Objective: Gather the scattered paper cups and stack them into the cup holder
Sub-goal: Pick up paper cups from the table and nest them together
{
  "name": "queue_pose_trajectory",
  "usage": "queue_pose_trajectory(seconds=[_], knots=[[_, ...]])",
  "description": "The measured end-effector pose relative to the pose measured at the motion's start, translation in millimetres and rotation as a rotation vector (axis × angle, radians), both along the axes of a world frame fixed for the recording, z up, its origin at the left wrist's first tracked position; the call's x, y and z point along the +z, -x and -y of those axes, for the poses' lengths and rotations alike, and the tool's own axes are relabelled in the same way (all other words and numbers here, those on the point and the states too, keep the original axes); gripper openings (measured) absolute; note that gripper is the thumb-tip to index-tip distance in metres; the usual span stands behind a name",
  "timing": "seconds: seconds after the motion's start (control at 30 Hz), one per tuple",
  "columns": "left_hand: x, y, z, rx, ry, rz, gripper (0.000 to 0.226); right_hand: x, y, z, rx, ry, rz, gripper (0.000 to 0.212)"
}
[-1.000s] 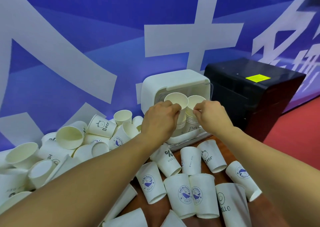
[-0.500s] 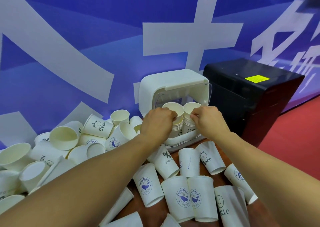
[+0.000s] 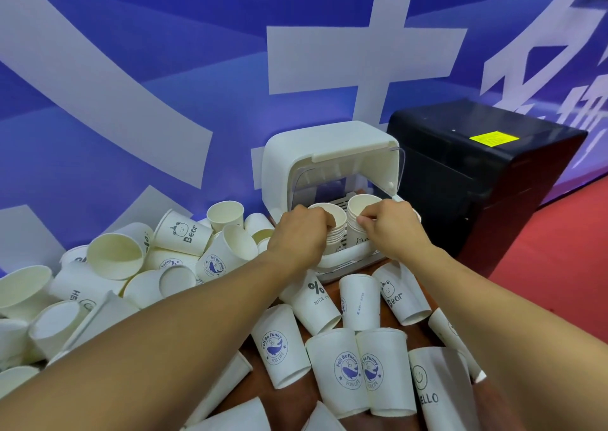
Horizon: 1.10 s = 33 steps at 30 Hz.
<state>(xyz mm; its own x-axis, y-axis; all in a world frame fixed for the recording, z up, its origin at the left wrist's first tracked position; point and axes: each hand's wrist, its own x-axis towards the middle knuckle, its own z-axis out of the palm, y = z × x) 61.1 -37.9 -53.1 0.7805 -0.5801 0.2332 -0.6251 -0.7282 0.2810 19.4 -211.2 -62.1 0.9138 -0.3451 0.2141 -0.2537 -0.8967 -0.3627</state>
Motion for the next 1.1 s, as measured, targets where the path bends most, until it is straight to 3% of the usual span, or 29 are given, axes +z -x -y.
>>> queue_pose_trajectory(seconds=[0.47, 0.6, 0.7, 0.9, 1.1], knots=[[-12, 8, -5, 0.037, 0.127, -0.049, 0.038, 1, -3, -14, -0.114, -0.021, 0.0, 0.02], [1, 19, -18, 0.092, 0.248, -0.052, 0.039, 12, 13, -29, -0.11, -0.021, 0.119, 0.036], [13, 31, -40, 0.089, 0.3, -0.013, 0.033, 31, 23, -51, -0.045, 0.031, 0.188, 0.036], [25, 45, -106, 0.184, 0.099, 0.106, 0.022, 51, 36, -115, 0.18, 0.032, 0.227, 0.028], [32, 43, -184, 0.343, -0.02, 0.134, 0.023, 40, 28, -168, 0.275, 0.0, 0.11, 0.031]])
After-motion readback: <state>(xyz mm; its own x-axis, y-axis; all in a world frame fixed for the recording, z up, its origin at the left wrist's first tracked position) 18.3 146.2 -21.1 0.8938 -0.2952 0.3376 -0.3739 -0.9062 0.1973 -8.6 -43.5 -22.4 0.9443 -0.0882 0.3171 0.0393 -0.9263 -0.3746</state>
